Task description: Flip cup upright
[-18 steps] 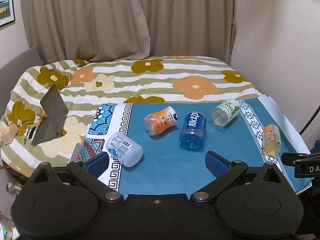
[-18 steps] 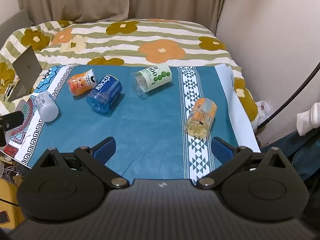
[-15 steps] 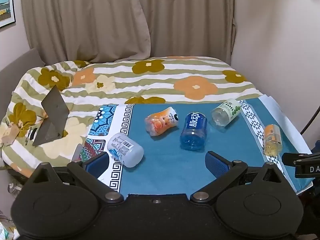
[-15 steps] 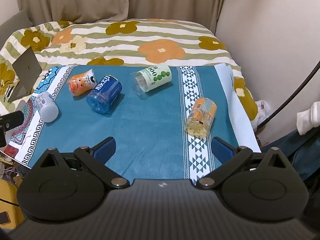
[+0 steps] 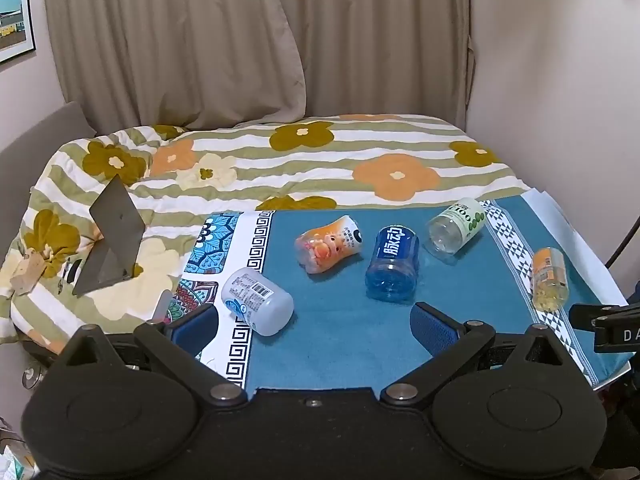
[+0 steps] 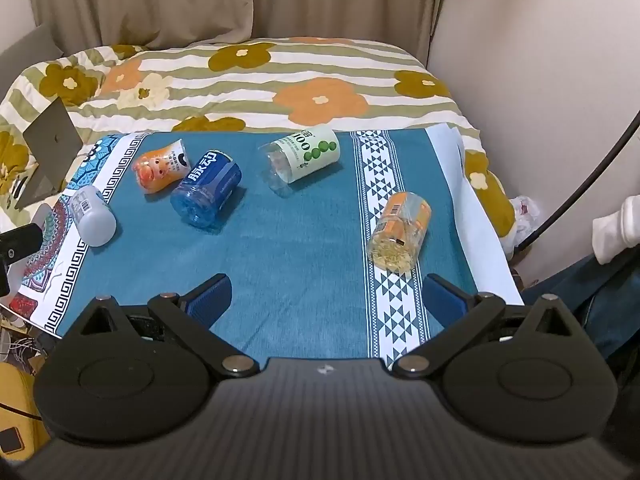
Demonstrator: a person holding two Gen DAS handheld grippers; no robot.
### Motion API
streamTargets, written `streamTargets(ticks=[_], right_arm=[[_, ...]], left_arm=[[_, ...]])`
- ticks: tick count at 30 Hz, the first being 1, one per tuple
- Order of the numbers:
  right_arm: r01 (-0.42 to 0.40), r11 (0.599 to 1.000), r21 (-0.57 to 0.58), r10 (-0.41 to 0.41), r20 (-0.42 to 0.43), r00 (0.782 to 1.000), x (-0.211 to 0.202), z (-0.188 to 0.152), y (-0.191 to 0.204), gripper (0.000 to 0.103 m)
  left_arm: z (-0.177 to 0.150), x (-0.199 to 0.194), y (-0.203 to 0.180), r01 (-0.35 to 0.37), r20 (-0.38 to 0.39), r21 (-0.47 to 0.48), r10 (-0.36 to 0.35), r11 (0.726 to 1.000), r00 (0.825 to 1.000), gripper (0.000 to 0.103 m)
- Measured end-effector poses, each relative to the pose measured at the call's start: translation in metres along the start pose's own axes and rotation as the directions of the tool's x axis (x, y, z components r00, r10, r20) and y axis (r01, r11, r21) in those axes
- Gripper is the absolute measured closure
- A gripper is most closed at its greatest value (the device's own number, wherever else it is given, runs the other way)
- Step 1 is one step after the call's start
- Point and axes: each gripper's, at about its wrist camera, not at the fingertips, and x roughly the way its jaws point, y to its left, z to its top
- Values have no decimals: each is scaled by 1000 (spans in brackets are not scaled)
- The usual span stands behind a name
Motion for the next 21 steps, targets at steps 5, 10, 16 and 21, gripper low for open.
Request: streamTargets(ticks=[5, 10, 16, 21], right_arm=[[-4, 1000, 3, 4, 0, 1000, 0, -1, 0, 0], [-5, 1000, 5, 5, 7, 1000, -2, -4, 2, 0], [-8, 1000, 5, 8, 11, 1000, -3, -5, 4, 0], [-13, 1000, 9, 13, 14, 1000, -4, -6, 5, 0]], left_arm=[[0, -3, 0, -1, 1, 3, 1, 1000, 1000, 0], [-1, -7, 0, -1, 8, 7, 1, 1000, 1000, 0], [-1, -9, 0, -3, 12, 9, 3, 1000, 1000, 0], [0, -10, 0, -7, 18, 10, 7, 1000, 1000, 0]])
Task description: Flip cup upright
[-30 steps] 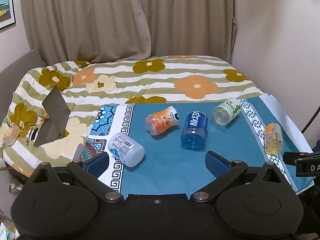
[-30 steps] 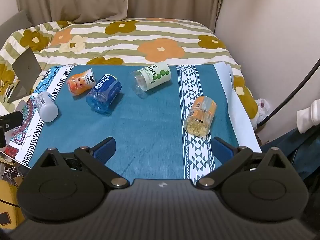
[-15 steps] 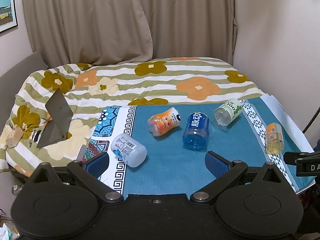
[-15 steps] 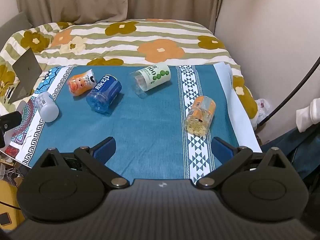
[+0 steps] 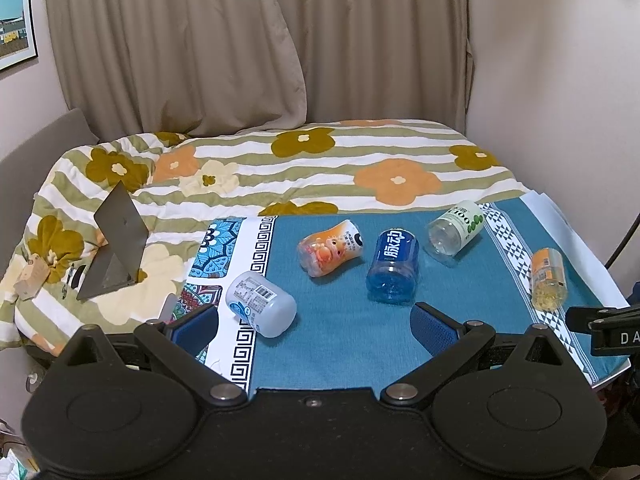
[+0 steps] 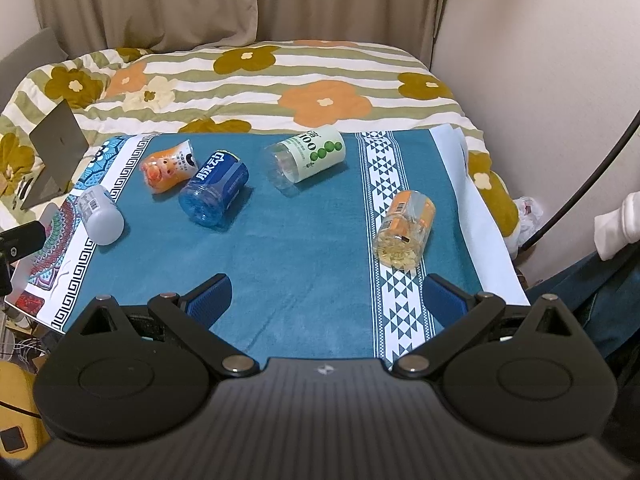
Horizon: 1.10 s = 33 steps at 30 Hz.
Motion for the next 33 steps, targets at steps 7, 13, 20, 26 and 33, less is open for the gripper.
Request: streamTargets(ticks=[7, 13, 20, 26, 33], right_arm=[[-1, 1000, 2, 1, 2, 1000, 0, 0, 0, 0], [-2, 1000, 4, 2, 1, 1000, 0, 0, 0, 0], [-2, 1000, 4, 2, 0, 1000, 0, 0, 0, 0], [-2, 1000, 4, 2, -1, 1000, 0, -1, 0, 0], [-4, 1000, 5, 4, -3, 1000, 1, -2, 0, 0]], left_arm=[[0, 1, -1, 1, 0, -1, -1, 1000, 1000, 0], [0, 1, -1, 1, -1, 0, -1, 1000, 1000, 0], [0, 2, -1, 2, -9, -2, -2, 1000, 1000, 0], [-1, 4, -1, 4, -13, -3, -4, 1000, 1000, 0], [-1, 7, 0, 8, -19, -9, -8, 1000, 1000, 0]])
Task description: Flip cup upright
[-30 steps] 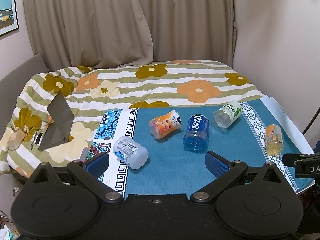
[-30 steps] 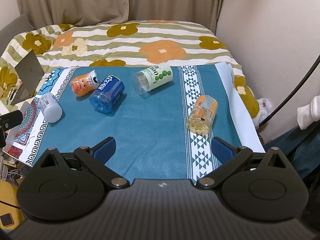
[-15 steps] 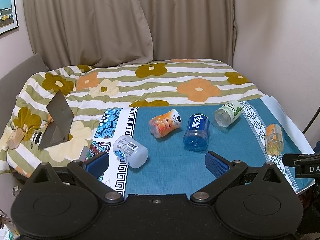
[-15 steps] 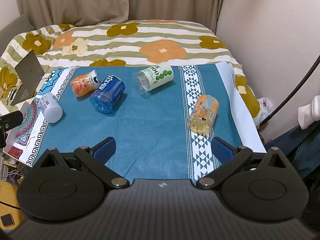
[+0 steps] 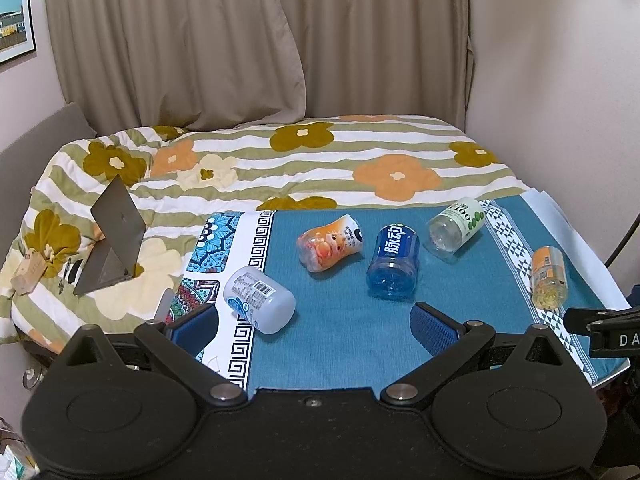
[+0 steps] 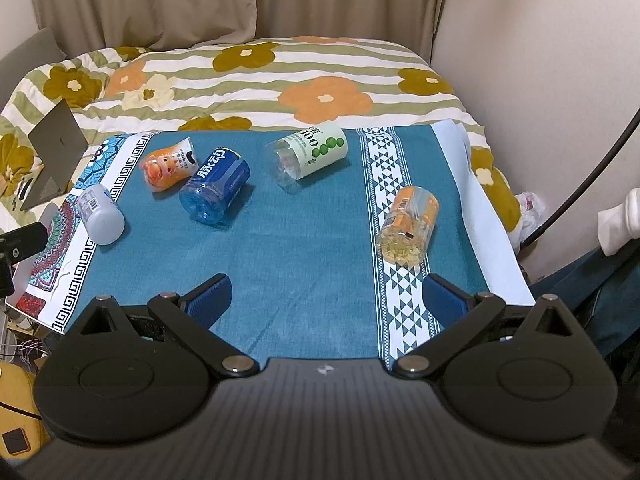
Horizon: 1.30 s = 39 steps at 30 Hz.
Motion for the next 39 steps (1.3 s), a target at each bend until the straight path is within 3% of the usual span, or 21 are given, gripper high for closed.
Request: streamTargets(ticks=[24, 28, 39], right_arm=[[2, 1000, 0, -2, -3, 1000, 0, 0, 2, 0], [12, 1000, 1, -12, -7, 1000, 0, 0, 3, 0], [9, 1000, 29, -10, 16, 1000, -2, 31, 5, 0]], left_arm=[[1, 1, 2, 8, 1, 2, -8, 1000, 1000, 0], [9, 2, 8, 21, -29, -5, -21, 1000, 999, 0], [32, 25, 32, 44, -64, 52, -41, 998, 997, 0]])
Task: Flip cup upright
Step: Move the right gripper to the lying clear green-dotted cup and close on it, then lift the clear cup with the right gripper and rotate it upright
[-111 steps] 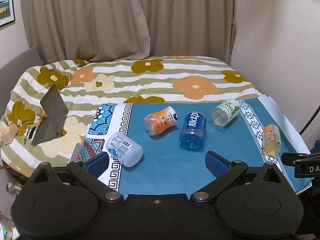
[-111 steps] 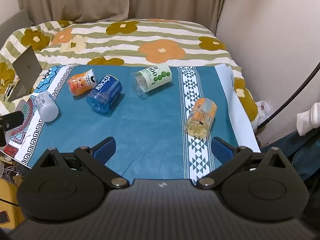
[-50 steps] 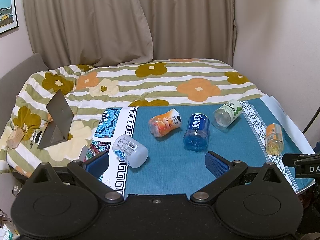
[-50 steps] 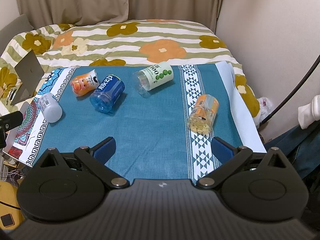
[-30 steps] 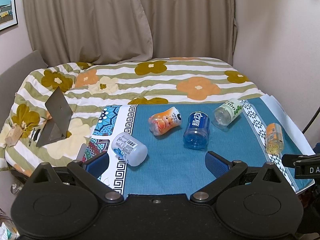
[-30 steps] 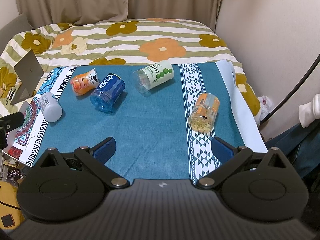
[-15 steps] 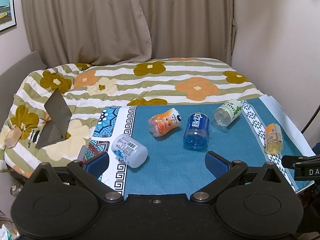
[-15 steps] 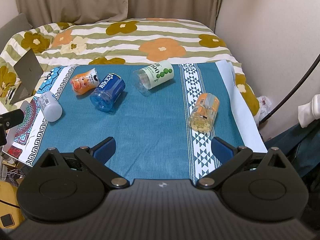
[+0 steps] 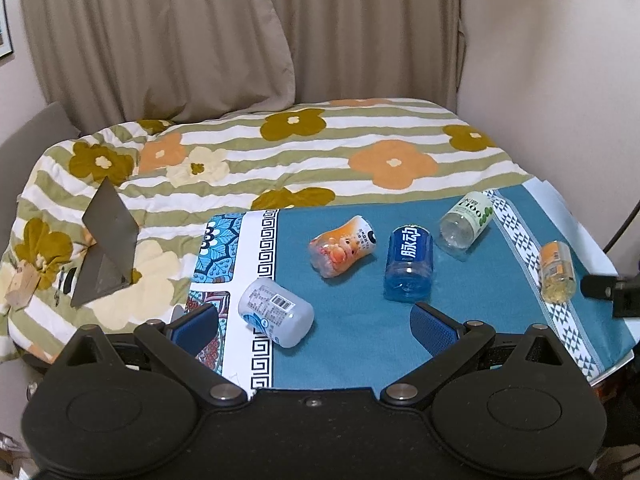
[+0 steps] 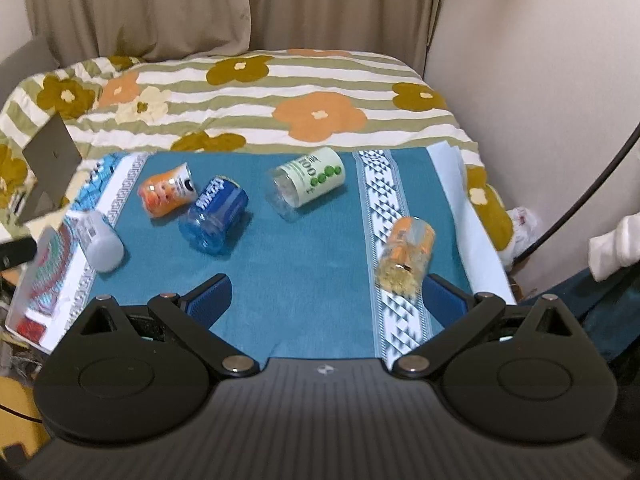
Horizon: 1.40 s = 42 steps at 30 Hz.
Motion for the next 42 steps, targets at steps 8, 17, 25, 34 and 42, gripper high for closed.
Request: streamTargets(ticks=[8, 17, 25, 34, 42], right_arm=[[-56, 987, 148, 62, -36, 997, 38, 27, -9, 0], [-107, 951, 289, 150, -131, 980, 117, 66, -18, 0], [-118, 919, 376, 197, -177, 964, 199, 98, -26, 0], [-124, 891, 436, 256, -258, 932, 277, 119, -29, 0], [-134, 881, 454, 285, -282, 916, 306, 124, -29, 13]], left_arm=[[5, 24, 11, 16, -24, 8, -16, 1000, 1000, 0], [15, 62, 11, 15, -84, -46, -19, 999, 996, 0], [37, 110, 3, -9, -150, -92, -5, 996, 989, 0], [58, 156, -9, -33, -209, -104, 10, 994, 978, 0], [64, 179, -12, -35, -249, -118, 5, 992, 968, 0]])
